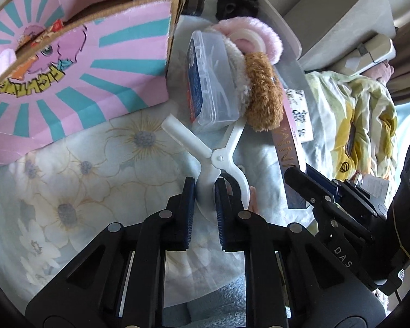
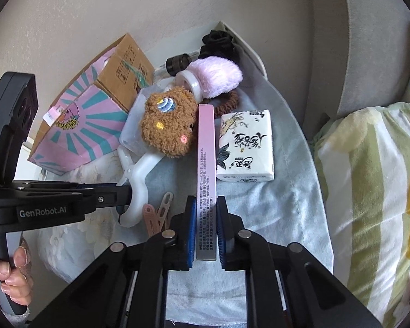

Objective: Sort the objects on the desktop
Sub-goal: 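Grasp the white plastic clip with left tool while right tool grasps pink stick box, then carry clip and stick box into the striped box and release both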

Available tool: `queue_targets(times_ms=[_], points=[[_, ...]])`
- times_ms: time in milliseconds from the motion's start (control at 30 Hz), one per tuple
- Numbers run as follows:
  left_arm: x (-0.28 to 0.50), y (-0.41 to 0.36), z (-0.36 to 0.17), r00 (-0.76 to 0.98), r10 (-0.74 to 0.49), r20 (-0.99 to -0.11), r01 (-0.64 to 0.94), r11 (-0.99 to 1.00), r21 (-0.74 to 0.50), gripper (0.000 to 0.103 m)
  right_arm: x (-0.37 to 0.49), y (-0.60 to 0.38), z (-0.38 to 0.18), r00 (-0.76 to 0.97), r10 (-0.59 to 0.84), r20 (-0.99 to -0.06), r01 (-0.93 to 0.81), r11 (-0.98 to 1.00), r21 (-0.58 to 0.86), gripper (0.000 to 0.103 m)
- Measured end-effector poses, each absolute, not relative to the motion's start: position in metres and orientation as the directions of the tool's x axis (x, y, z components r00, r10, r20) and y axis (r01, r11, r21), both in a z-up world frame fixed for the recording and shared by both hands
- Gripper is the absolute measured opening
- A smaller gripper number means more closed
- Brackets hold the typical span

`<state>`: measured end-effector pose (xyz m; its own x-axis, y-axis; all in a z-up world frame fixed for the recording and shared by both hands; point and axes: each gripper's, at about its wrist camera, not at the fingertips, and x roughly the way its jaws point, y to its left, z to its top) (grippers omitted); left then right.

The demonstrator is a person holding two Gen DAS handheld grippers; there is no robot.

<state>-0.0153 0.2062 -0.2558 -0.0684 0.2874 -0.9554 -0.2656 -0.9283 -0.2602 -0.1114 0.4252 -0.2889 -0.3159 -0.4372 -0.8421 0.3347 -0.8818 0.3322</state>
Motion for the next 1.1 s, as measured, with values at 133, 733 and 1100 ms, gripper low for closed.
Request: queue_targets(times_ms=[133, 733, 1100], points=[[-0.013, 0.212, -0.246, -0.082, 0.296, -0.952, -0.287, -0.922, -0.262, 0.013, -0.103, 0.421, -0.274, -0.343, -0.432, -0.834, 0.311, -0.890, 0.333, 0.013], [0.008, 0.195, -0.213, -0.108, 0.350, -0.930, -0.336, -0.894, -0.298, 0.013, -0.062, 0.431, -0.233, -0.438, -0.403, -0.804, 0.245, -0.914, 0.324, 0.013], [0.002, 0.153, -0.149, -0.235, 0.405, -0.883, -0.322, -0.890, -0.323, 0.013, -0.059, 0.416, -0.164, -0.527, -0.441, -0.726, 0.301, -0.896, 0.327, 0.013]])
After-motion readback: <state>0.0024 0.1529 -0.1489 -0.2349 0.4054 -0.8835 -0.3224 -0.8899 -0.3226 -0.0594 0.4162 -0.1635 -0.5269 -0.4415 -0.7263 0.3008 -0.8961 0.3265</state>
